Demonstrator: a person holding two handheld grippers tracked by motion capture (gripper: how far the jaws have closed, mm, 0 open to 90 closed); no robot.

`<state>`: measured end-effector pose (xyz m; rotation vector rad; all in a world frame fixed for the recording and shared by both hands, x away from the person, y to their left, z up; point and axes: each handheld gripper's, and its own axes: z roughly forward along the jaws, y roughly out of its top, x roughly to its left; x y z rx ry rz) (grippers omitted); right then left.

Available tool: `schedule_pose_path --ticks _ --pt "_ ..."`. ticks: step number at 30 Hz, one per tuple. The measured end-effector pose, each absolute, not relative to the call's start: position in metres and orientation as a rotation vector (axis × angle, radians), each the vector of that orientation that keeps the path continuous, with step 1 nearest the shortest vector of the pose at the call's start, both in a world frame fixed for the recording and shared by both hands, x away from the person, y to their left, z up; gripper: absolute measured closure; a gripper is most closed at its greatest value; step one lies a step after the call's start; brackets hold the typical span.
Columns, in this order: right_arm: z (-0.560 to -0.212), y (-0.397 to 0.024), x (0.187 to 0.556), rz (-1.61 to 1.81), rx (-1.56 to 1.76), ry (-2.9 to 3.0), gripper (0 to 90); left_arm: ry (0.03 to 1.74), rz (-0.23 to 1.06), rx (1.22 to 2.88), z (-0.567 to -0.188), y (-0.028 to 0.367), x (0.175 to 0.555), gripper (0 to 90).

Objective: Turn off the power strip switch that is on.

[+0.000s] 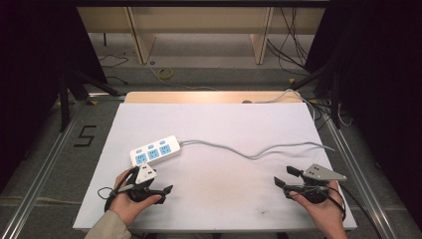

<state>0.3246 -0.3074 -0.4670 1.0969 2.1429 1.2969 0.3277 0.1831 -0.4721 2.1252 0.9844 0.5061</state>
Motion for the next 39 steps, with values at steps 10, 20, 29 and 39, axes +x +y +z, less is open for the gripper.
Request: schedule_pose_path --ticks 10,20,29,39 --pt "-0.467 -0.306 0.325 1.291 1.091 2.145 34.9 0.954 0.477 2.150 -0.470 0.182 0.327 34.3" --pt "-0.467 -0.305 0.325 1.287 1.090 2.145 34.9 0.949 0.474 2.195 -0.465 0.184 0.329 77.2" --pt "-0.467 -0.305 0.325 1.282 1.091 2.149 34.9 0.942 0.456 2.203 -0.460 0.183 0.330 89.6" --pt "-0.467 -0.304 0.325 1.283 1.090 2.151 34.9 0.969 0.446 2.183 -0.455 0.184 0.333 89.7"
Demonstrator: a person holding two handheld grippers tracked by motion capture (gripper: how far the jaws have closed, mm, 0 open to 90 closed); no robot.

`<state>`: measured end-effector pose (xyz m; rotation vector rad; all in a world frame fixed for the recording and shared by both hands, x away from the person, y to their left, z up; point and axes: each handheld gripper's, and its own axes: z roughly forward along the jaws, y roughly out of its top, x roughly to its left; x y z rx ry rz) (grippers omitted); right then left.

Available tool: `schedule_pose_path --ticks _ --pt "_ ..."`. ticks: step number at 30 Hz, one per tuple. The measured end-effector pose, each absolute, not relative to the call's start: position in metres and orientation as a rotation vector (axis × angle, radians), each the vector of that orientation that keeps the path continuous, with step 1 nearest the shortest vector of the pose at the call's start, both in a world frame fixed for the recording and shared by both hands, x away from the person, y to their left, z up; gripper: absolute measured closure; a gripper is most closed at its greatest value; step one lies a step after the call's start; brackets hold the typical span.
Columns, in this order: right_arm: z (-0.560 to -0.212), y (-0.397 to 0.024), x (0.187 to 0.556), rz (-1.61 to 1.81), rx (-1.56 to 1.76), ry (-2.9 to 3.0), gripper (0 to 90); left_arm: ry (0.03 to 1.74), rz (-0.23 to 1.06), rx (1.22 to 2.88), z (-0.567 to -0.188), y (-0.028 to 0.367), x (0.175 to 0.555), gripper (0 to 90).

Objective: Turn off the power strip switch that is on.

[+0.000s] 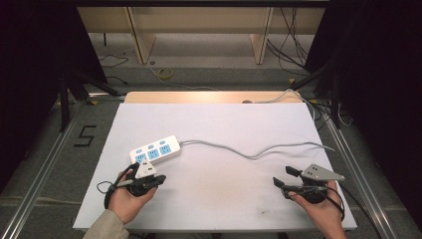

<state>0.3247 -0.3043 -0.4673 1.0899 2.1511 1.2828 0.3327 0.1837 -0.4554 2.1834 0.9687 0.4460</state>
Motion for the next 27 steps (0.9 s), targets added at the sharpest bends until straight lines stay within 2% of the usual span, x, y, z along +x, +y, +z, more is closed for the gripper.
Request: schedule_pose_path --ticks 27 --pt "-0.468 -0.303 0.325 1.282 1.081 2.159 34.8 0.990 0.438 2.204 -0.449 0.183 0.343 89.8"
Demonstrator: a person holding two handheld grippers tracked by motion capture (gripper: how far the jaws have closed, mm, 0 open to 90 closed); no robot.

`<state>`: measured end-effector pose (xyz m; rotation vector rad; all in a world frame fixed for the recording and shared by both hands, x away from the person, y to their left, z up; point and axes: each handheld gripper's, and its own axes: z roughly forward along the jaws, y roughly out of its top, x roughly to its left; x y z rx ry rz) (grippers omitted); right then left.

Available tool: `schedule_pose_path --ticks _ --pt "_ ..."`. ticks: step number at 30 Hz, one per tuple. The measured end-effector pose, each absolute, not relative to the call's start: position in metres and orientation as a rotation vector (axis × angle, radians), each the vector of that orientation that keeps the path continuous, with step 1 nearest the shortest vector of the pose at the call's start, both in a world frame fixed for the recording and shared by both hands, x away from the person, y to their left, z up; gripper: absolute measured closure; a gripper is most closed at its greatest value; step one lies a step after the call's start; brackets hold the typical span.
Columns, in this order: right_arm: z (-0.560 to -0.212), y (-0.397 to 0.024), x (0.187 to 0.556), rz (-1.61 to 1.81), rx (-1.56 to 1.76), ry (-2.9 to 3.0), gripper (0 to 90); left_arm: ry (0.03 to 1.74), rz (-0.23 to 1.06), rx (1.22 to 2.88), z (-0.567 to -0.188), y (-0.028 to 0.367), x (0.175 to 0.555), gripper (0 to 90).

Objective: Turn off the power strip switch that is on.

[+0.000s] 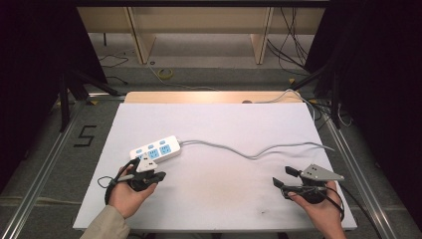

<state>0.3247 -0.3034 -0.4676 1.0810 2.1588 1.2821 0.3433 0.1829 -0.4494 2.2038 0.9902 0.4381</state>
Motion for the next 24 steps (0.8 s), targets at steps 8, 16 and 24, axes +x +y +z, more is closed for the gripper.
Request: schedule_pose_path --ticks 8,16,24 --pt "-0.4675 -0.3029 0.3245 1.283 1.078 2.161 34.9 0.995 0.443 2.199 -0.4475 0.1839 0.3461 89.7" --pt "-0.4677 -0.3024 0.3246 1.284 1.074 2.164 34.8 1.001 0.448 2.193 -0.4450 0.1857 0.3491 89.7" --pt "-0.4679 -0.3019 0.3249 1.283 1.068 2.168 34.8 1.005 0.448 2.197 -0.4445 0.1858 0.3508 89.7"
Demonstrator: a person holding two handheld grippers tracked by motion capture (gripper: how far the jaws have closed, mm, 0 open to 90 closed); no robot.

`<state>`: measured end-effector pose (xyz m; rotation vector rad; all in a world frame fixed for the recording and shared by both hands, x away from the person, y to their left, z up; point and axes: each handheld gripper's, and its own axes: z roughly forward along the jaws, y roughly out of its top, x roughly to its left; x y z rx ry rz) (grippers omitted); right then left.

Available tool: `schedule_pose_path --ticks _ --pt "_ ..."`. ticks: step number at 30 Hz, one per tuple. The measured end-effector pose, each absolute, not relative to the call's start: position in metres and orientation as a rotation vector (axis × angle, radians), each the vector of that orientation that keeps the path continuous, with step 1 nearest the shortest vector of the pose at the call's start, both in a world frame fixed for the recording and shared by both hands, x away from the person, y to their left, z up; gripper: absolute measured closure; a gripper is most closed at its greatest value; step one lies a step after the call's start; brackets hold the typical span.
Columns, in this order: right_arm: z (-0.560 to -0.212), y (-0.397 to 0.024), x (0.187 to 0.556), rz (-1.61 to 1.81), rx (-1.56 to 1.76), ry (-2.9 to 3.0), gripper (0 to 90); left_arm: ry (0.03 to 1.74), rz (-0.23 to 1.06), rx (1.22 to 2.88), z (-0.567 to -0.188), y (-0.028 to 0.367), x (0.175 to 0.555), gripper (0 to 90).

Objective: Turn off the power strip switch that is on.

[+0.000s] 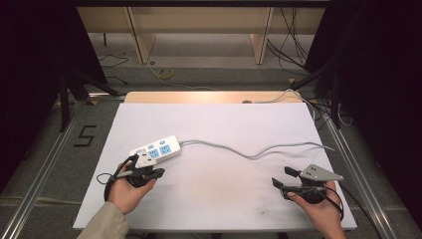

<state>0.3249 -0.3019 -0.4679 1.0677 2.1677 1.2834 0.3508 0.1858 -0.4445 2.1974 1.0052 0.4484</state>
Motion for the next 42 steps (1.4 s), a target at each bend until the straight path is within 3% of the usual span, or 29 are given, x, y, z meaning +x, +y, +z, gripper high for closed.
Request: schedule_pose_path --ticks 42 --pt "-0.468 -0.302 0.325 1.277 1.058 2.172 34.8 1.045 0.512 2.187 -0.438 0.194 0.363 89.8"
